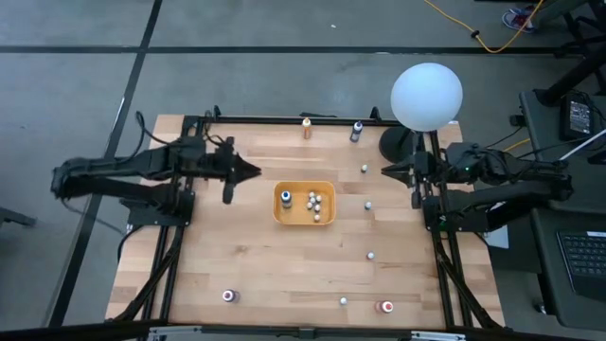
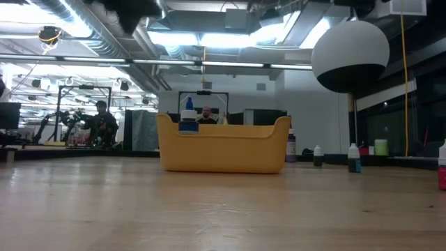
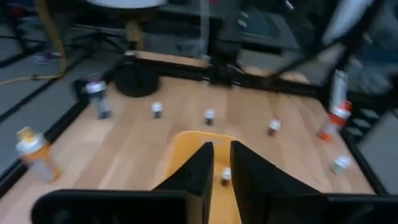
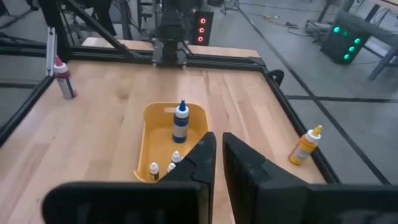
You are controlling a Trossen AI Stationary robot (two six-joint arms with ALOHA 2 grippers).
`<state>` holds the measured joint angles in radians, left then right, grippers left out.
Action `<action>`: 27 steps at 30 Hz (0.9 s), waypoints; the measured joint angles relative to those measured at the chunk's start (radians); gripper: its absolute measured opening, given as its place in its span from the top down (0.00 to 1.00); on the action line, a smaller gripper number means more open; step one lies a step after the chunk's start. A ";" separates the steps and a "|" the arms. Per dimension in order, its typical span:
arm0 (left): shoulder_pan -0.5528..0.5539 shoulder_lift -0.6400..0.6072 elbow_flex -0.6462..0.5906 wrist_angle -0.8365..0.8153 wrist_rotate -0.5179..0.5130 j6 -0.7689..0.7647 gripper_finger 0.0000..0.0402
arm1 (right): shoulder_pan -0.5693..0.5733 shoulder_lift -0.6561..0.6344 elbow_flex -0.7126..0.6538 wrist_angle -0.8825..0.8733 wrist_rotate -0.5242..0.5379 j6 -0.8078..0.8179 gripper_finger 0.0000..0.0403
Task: Pick & Place food coloring
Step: Put the black food coloring bottle into the yellow bin
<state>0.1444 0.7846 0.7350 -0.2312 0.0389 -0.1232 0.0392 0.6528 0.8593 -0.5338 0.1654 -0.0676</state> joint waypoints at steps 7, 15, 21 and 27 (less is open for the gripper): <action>0.221 -0.086 -0.297 0.322 0.169 -0.139 0.93 | -0.001 0.024 0.000 0.018 0.035 -0.105 0.92; 0.078 -0.090 -0.469 0.616 -0.020 -0.177 0.99 | -0.001 0.069 0.000 0.070 0.098 -0.205 0.92; 0.012 -0.244 -0.589 0.676 -0.094 -0.205 0.99 | -0.001 0.104 0.000 0.092 0.107 -0.282 0.92; 0.012 -0.502 -0.652 0.599 -0.088 -0.189 1.00 | -0.002 0.128 0.000 0.108 0.190 -0.269 0.92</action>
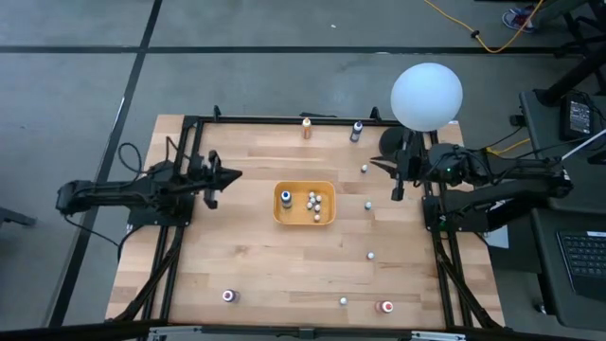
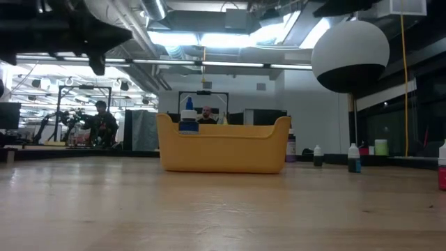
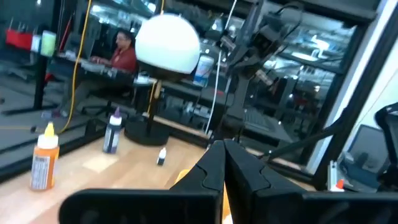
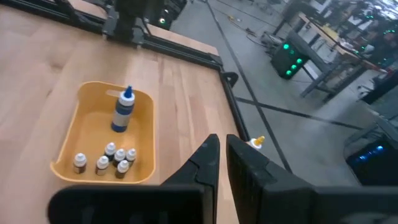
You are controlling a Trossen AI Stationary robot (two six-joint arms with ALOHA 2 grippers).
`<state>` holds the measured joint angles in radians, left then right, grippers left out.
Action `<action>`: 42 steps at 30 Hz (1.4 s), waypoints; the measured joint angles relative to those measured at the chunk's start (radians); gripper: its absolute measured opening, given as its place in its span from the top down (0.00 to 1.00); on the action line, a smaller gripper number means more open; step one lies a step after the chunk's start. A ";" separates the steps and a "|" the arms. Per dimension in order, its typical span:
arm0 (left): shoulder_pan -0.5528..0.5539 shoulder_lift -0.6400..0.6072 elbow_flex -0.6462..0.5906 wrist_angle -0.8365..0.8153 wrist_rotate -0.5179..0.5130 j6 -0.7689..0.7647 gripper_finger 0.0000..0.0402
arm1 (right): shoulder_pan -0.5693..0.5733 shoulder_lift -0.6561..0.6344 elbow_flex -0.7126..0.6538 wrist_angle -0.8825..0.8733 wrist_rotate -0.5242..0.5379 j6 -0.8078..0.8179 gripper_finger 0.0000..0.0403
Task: Pick & Place food coloring
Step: Put the black food coloring bottle into the yellow bin
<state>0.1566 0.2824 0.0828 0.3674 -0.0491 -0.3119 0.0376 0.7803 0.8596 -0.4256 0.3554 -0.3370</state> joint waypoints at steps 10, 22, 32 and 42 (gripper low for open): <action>0.000 -0.282 -0.073 -0.347 0.071 0.017 1.00 | 0.000 -0.004 0.000 0.004 0.002 -0.057 0.92; -0.065 -0.166 -0.073 -0.359 0.041 0.390 0.99 | -0.015 -0.004 0.000 0.007 -0.009 0.072 0.92; -0.102 -0.150 -0.048 -0.347 -0.027 0.380 1.00 | -0.014 -0.004 0.000 0.000 -0.014 0.069 0.92; -0.163 -0.279 -0.040 -0.428 -0.110 0.360 0.99 | -0.014 -0.004 0.000 -0.018 -0.035 0.067 0.92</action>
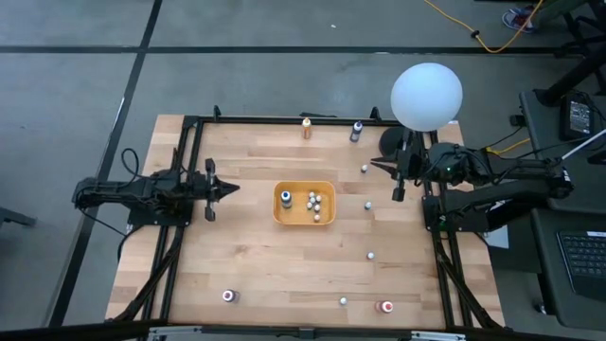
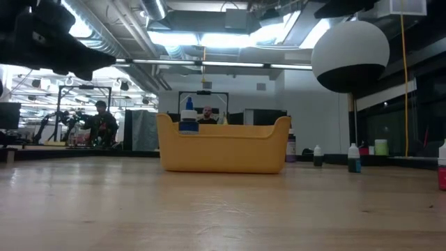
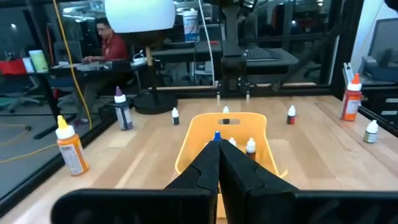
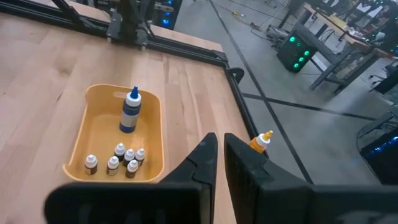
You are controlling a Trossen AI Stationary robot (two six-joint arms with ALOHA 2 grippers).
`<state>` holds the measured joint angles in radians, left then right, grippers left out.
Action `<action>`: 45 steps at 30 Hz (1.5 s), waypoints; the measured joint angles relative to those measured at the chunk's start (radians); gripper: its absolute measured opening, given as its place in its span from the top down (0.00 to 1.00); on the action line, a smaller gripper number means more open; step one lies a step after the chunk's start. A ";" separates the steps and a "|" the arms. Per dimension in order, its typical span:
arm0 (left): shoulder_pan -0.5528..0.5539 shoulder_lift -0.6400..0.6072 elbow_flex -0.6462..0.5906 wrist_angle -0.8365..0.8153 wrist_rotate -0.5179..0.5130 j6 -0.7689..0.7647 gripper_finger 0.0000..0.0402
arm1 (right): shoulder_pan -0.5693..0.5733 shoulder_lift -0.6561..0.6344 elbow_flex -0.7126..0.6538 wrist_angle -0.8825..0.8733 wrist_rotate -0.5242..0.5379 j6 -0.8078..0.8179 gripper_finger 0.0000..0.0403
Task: Pick & Place food coloring
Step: Put the black food coloring bottle into the yellow bin
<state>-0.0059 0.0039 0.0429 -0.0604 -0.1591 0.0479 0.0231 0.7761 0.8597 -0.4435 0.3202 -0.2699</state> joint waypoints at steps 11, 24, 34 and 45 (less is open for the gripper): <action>-0.022 -0.001 -0.001 0.003 0.024 -0.058 0.98 | 0.000 0.000 0.000 -0.004 0.000 0.000 0.92; -0.022 0.000 -0.002 -0.002 0.053 -0.095 0.99 | -0.013 0.014 0.000 -0.016 0.000 0.138 0.92; -0.022 0.005 -0.002 -0.002 0.053 -0.095 0.98 | -0.168 0.195 0.028 -0.235 -0.177 0.405 0.92; -0.022 0.005 -0.002 -0.002 0.053 -0.095 0.97 | -0.313 0.457 0.200 -0.377 -0.270 0.162 0.92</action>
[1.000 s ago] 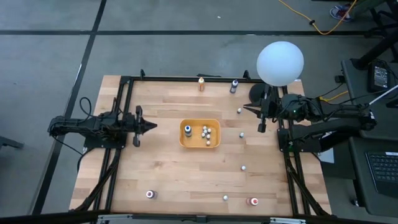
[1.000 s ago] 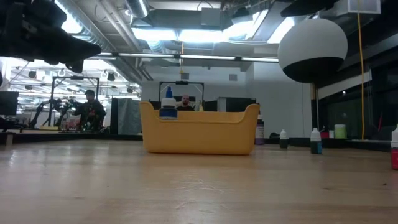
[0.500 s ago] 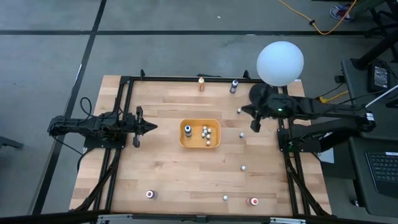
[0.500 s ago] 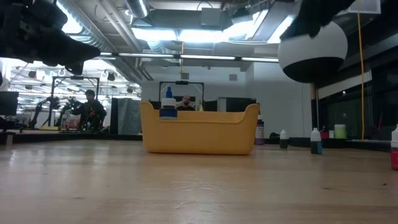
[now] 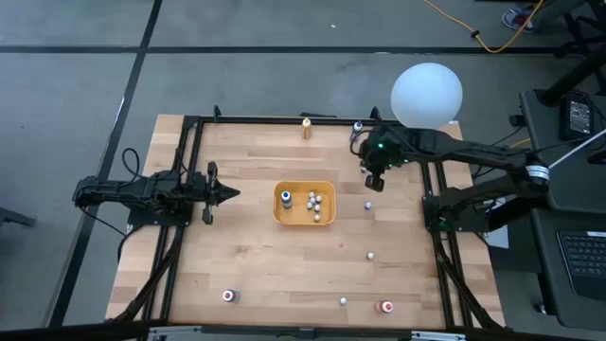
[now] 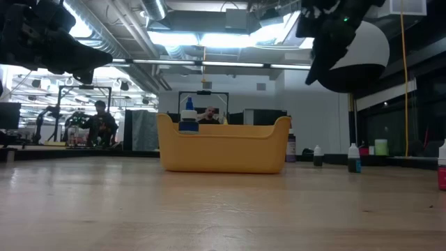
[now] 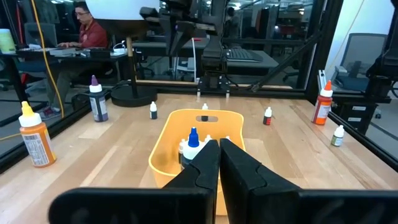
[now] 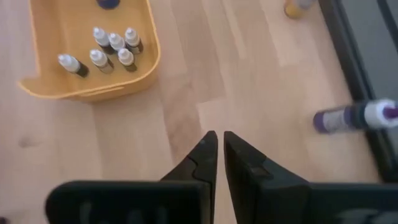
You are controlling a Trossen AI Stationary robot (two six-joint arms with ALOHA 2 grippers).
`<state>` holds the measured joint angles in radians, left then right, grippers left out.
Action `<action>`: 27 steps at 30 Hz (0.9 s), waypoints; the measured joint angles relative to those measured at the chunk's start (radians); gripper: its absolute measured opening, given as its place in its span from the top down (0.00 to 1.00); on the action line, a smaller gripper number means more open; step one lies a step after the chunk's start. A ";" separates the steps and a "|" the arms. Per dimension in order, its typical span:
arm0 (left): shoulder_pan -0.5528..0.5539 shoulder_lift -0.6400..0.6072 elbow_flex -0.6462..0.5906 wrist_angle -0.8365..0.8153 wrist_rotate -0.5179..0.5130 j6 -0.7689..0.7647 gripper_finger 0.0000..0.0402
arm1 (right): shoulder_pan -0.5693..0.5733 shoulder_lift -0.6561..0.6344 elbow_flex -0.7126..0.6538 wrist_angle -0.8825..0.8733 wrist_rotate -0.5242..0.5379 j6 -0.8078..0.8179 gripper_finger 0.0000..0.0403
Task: Pick & Place food coloring
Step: Put the black food coloring bottle into the yellow bin
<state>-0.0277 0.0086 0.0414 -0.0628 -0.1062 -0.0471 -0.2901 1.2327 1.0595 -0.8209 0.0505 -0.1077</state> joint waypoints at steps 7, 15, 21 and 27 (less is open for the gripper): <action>0.000 0.000 0.000 0.000 0.000 0.000 0.98 | -0.075 0.112 0.004 0.003 0.063 0.031 0.94; 0.000 0.000 0.000 0.000 0.000 0.000 0.97 | -0.143 0.241 0.004 -0.055 0.055 0.043 0.69; 0.000 0.000 0.000 0.000 0.000 -0.001 0.98 | -0.146 0.341 0.004 -0.070 0.053 0.051 0.49; 0.000 0.000 0.000 0.000 0.000 -0.001 0.98 | -0.146 0.418 0.004 -0.065 0.054 0.078 0.40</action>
<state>-0.0277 0.0090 0.0414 -0.0631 -0.1066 -0.0478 -0.4366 1.6509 1.0634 -0.8860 0.1043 -0.0299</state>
